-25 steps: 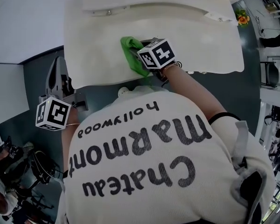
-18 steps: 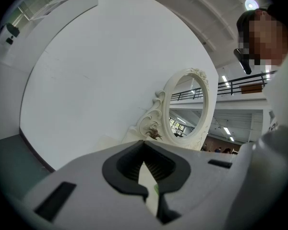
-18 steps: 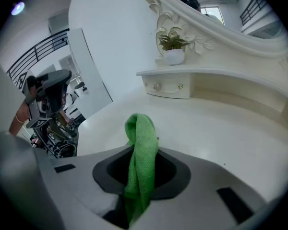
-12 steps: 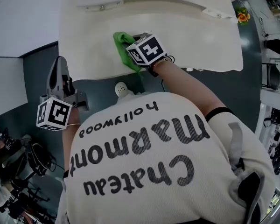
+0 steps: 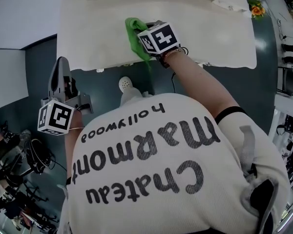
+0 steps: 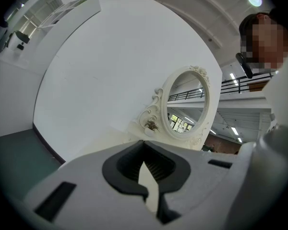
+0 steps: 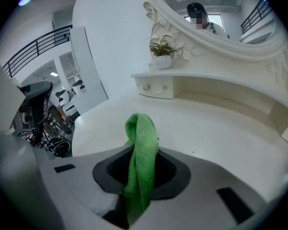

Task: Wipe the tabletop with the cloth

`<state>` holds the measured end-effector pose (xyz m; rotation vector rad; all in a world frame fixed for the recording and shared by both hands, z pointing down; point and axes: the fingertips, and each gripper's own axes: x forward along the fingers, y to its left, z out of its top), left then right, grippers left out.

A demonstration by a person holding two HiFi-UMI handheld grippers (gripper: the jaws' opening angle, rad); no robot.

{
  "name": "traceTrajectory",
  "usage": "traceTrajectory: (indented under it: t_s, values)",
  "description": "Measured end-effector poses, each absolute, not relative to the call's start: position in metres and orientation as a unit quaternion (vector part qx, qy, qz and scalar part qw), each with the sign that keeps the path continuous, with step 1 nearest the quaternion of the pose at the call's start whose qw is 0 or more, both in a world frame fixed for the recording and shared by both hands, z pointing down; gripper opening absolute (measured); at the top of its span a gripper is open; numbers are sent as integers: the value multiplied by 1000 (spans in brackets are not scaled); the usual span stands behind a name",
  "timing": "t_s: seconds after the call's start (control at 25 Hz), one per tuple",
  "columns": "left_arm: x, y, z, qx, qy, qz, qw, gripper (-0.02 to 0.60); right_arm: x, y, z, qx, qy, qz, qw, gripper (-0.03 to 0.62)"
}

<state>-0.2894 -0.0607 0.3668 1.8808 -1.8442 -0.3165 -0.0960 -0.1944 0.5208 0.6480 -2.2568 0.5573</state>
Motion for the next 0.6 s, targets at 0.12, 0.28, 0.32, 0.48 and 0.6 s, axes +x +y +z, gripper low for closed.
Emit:
traceTrajectory:
  t_s: [0.12, 0.28, 0.32, 0.48, 0.6]
  values:
    - [-279, -54, 370, 687, -675, -115, 242, 8, -79, -197, 525, 263, -870, 218, 355, 89]
    - [-263, -51, 372, 690, -675, -110, 239, 8, -52, -204, 531, 279, -864, 225, 354, 90]
    - [-260, -50, 372, 690, -675, -110, 238, 8, -45, -206, 532, 283, -862, 227, 354, 91]
    - [-246, -45, 372, 690, -676, -113, 232, 8, -20, -212, 537, 293, -857, 233, 354, 90]
    - [-237, -39, 370, 688, -677, -125, 228, 8, -1, -215, 538, 302, -853, 233, 356, 91]
